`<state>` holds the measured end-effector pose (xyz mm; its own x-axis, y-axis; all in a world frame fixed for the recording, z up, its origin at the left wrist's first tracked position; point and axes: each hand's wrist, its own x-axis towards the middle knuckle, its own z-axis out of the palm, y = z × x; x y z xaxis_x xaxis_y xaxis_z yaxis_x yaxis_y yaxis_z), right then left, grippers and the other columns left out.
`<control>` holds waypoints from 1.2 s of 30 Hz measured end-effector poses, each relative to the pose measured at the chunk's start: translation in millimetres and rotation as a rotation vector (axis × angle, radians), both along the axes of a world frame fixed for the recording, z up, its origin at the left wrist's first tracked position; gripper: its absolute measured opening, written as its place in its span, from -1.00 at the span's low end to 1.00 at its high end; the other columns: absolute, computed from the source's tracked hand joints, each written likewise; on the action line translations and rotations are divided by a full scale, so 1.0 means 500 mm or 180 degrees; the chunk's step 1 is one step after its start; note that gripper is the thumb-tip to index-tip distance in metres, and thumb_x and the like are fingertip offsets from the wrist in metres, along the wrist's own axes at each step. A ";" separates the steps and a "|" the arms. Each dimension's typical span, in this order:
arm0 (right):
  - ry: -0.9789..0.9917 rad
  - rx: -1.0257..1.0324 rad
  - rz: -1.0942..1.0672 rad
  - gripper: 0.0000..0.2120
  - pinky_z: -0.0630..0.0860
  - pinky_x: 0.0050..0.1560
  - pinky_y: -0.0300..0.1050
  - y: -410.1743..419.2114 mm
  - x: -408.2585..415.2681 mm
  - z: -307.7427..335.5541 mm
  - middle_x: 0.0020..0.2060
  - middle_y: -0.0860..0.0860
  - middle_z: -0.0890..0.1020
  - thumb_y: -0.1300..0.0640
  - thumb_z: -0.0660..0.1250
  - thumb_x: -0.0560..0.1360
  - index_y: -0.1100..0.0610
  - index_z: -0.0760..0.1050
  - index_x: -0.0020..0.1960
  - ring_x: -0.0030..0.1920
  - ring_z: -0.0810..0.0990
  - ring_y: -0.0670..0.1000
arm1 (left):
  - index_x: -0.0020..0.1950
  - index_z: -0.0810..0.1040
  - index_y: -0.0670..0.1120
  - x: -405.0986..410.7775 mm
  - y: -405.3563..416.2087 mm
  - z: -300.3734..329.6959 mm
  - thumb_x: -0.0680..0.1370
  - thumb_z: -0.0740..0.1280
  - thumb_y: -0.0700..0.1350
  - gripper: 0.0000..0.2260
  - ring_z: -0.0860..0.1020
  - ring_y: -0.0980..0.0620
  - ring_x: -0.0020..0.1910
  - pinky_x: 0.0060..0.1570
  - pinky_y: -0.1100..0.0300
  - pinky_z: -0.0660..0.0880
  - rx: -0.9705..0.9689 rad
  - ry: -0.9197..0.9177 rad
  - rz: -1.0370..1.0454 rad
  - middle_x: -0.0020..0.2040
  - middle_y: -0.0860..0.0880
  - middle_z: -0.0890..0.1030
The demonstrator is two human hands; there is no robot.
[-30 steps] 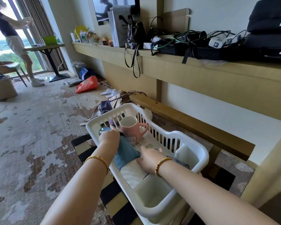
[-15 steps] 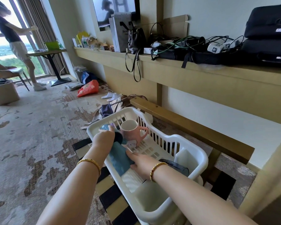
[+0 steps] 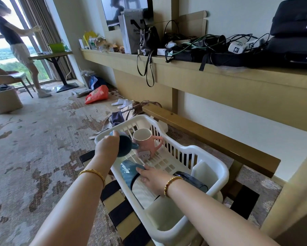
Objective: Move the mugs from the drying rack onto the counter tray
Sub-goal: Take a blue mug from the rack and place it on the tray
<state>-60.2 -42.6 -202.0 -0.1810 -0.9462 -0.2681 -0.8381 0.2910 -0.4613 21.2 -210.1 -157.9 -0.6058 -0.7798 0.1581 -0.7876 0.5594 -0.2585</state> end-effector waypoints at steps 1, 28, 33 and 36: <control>-0.0071 -0.0052 -0.0050 -0.54 0.15 0.45 0.03 0.001 0.000 0.003 0.52 0.05 0.11 0.08 0.00 0.64 0.01 0.03 0.52 0.48 0.17 0.12 | 0.49 0.01 -0.22 0.004 0.005 0.007 0.55 0.25 -0.24 -0.41 0.60 -0.09 0.05 -0.14 0.17 0.54 0.0006 0.0104 0.0012 0.14 -0.20 0.56; -0.3364 -0.3373 -0.3472 -0.78 0.57 -0.07 0.11 0.423 -0.099 0.407 0.01 0.27 0.53 0.34 0.03 0.57 0.25 0.46 -0.03 0.08 0.56 0.28 | 0.52 0.06 0.09 -0.097 0.539 0.296 0.61 0.04 0.10 -0.52 0.43 -0.05 0.25 0.06 0.23 0.32 0.1686 0.2773 -0.2585 0.40 -0.14 0.37; -0.2645 -0.3617 -0.3445 -0.79 0.58 -0.09 -0.01 0.571 -0.108 0.454 0.15 0.29 0.54 0.28 0.02 0.60 0.29 0.39 0.13 0.13 0.57 0.25 | 0.49 0.19 0.00 -0.145 0.679 0.379 0.59 0.08 0.16 -0.49 0.45 -0.03 0.26 0.06 0.21 0.39 0.2632 0.3227 -0.2410 0.37 -0.15 0.42; -0.2263 -0.3703 -0.3428 -0.75 0.57 0.07 0.05 0.670 -0.119 0.479 0.18 0.29 0.51 0.24 0.02 0.62 0.30 0.35 0.22 0.16 0.54 0.26 | 0.41 0.29 -0.08 -0.185 0.758 0.420 0.54 0.18 0.20 -0.47 0.52 -0.09 0.16 0.11 0.02 0.52 0.3190 0.3210 -0.2392 0.27 -0.15 0.49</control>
